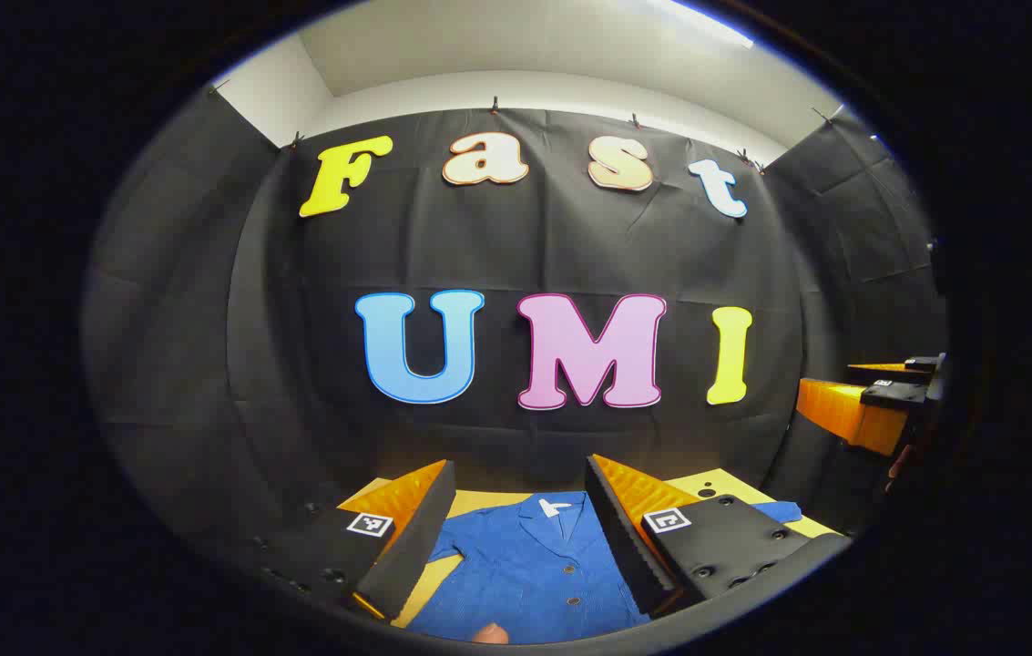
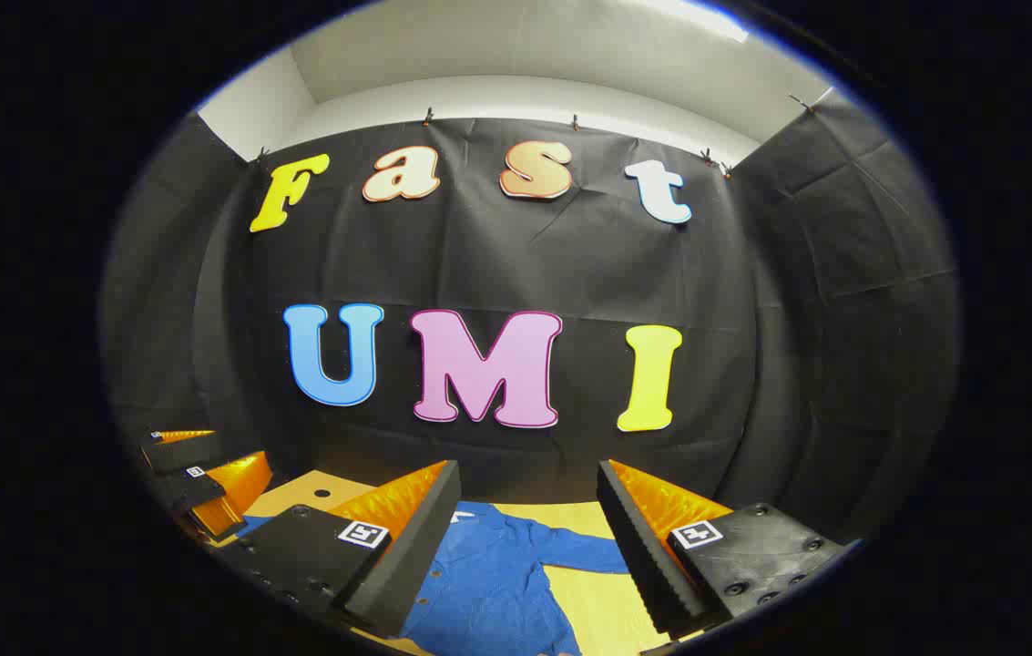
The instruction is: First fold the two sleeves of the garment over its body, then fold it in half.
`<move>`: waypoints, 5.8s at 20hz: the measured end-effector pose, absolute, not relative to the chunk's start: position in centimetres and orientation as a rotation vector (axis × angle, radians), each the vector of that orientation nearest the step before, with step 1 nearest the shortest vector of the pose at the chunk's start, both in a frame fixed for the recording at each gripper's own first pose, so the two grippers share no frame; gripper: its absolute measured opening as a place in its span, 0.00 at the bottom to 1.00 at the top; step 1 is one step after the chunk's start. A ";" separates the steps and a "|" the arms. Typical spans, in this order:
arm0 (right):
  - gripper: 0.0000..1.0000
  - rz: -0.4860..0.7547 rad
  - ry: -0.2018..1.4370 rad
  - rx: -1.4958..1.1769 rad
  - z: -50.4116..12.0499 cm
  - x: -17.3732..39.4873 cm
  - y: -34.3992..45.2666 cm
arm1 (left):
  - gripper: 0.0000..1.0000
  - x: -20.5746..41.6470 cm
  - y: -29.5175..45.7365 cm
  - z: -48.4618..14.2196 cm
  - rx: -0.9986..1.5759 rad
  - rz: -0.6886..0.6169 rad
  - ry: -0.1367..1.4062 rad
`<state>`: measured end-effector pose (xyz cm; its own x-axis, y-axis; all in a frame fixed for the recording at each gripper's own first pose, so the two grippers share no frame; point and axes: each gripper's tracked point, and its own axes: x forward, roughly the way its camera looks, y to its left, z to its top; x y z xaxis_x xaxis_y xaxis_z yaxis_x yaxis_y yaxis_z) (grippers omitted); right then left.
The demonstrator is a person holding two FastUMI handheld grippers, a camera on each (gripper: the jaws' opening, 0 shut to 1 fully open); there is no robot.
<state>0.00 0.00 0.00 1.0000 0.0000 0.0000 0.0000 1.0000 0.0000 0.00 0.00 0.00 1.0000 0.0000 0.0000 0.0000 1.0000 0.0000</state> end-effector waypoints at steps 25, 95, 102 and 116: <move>0.96 -0.011 0.029 -0.033 1.3 1.1 -0.8 | 0.84 1.6 -1.2 1.7 -0.022 -0.040 -0.024; 0.04 -0.060 0.933 0.090 -16.2 37.3 -5.9 | 0.82 2.3 18.4 -12.5 -0.044 0.325 0.285; 0.05 0.236 1.035 0.019 -28.6 37.5 17.3 | 0.84 -3.0 24.8 -18.0 -0.055 0.469 0.461; 0.10 0.510 1.291 0.437 -40.2 32.4 37.5 | 0.85 -6.2 26.7 -21.9 -0.194 0.624 0.520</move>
